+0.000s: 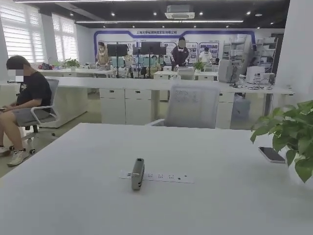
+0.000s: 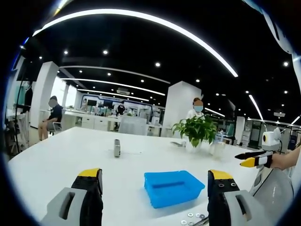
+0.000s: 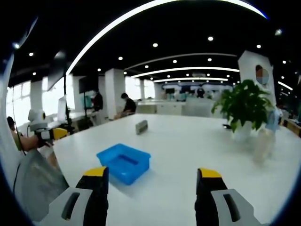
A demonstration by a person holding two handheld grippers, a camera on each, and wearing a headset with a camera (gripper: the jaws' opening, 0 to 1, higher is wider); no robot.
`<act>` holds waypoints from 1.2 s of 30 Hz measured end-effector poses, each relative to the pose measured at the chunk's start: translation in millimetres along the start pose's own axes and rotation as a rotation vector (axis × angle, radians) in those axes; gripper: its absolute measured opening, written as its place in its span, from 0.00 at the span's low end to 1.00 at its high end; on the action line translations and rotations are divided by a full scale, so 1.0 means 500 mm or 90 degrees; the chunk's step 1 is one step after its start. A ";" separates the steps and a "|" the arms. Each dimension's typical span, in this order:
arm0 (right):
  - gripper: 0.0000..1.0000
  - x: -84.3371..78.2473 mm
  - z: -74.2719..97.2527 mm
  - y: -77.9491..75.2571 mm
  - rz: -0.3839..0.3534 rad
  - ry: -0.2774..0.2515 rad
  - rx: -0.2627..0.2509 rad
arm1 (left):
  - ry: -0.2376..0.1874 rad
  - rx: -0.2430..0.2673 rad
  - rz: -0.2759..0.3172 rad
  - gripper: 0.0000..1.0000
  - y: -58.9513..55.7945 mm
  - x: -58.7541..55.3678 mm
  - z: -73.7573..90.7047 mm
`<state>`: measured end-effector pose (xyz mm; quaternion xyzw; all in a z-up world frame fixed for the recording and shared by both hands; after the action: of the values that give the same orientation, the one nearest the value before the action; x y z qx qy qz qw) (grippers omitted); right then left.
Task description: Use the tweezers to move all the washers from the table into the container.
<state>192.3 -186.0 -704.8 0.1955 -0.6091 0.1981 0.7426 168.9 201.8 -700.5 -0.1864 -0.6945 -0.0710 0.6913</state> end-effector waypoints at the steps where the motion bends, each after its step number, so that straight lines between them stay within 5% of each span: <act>1: 0.74 0.000 0.000 0.001 0.000 0.000 0.000 | 0.001 0.000 0.000 0.94 0.000 0.000 0.000; 29: 0.73 -0.009 -0.006 0.007 0.013 0.022 0.022 | 0.022 0.014 0.000 0.94 0.007 -0.008 0.000; 36: 0.70 -0.019 -0.013 0.016 0.042 0.069 0.031 | 0.022 0.034 -0.002 0.94 0.012 -0.008 0.003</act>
<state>191.6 -176.5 -714.7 0.1827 -0.5691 0.2475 0.7626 169.6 207.4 -705.4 -0.1651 -0.6846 -0.0568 0.7077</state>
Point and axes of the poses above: the centre of the closed fingertips' face, and the gripper's own axes: z roughly backward along the fingers, y roughly to its left, x roughly out of its top, the point moved 9 cm from there along z, roughly backward along the fingers, and after that the axes turned 5 degrees about -y, right-handed, at the moved point
